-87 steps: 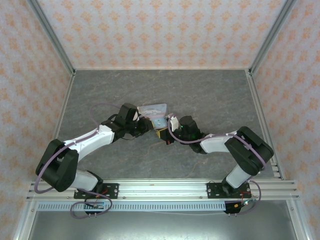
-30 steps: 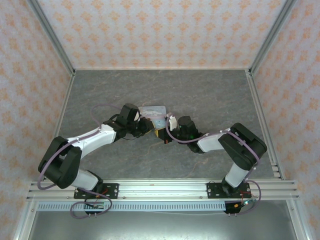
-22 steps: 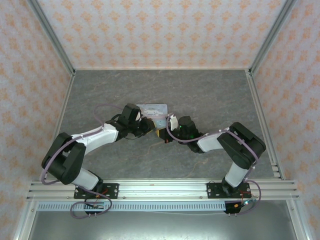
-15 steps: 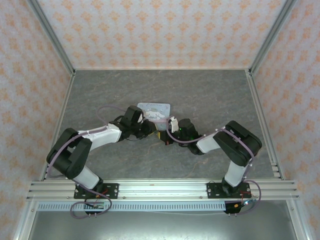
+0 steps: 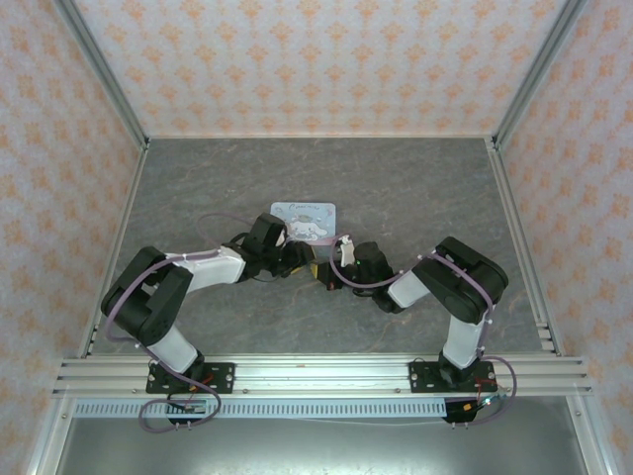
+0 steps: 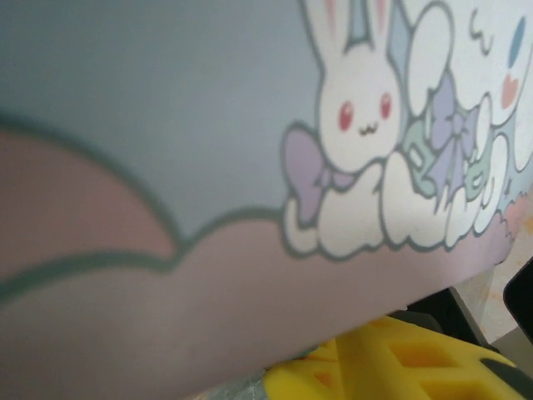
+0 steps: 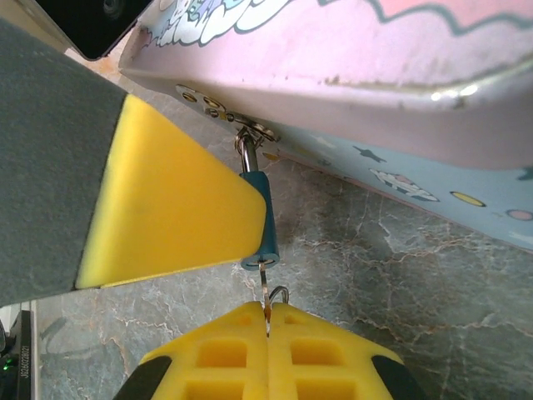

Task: Unlock the padlock with the key

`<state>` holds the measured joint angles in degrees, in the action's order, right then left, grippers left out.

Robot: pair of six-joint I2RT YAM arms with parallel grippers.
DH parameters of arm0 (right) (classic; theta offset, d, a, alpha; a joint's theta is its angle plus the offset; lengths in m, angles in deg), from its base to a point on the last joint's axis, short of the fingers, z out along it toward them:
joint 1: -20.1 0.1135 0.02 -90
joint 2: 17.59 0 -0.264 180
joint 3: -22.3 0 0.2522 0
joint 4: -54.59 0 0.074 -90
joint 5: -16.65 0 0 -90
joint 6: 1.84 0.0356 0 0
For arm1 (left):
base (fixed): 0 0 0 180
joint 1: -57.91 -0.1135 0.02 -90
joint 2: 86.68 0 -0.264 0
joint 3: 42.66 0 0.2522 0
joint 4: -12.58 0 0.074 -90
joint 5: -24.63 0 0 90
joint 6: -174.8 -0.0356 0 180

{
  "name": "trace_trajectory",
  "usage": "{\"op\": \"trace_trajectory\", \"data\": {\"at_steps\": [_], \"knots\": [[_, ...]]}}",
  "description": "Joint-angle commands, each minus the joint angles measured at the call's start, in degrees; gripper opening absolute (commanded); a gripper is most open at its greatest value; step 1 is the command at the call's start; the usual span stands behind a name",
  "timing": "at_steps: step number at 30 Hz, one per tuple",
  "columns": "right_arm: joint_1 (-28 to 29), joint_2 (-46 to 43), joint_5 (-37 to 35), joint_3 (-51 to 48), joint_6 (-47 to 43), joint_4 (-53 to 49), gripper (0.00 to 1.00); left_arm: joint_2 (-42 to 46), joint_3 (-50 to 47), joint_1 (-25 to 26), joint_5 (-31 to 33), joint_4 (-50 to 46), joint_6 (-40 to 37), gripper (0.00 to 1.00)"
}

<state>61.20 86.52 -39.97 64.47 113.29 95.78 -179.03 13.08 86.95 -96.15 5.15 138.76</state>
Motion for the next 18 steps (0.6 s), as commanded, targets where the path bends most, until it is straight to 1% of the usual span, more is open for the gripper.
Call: {"op": "trace_trajectory", "data": {"at_steps": [1,5,10,14,16,18], "knots": [[0.3,0.1,-0.4,-0.4,1.0,3.3,0.00,3.9,-0.4,-0.2,3.5,-2.3,-0.9,0.51],[0.4,0.1,0.2,0.2,2.5,2.2,0.00,7.7,-2.6,-0.5,5.8,-2.6,0.1,0.57],[0.5,0.0,0.1,0.2,6.2,2.9,0.00,13.5,-7.9,-1.2,8.9,1.7,3.4,0.65],[0.5,-0.3,0.3,0.4,9.8,3.6,0.00,17.6,-14.5,-1.2,11.6,11.4,9.3,0.69],[0.5,-0.7,0.3,0.6,11.6,3.5,0.00,18.7,-17.6,-1.2,12.4,17.1,12.2,0.69],[0.5,-1.1,0.4,0.9,13.4,3.5,0.00,19.1,-19.5,-1.1,12.4,20.9,13.7,0.68]]}}
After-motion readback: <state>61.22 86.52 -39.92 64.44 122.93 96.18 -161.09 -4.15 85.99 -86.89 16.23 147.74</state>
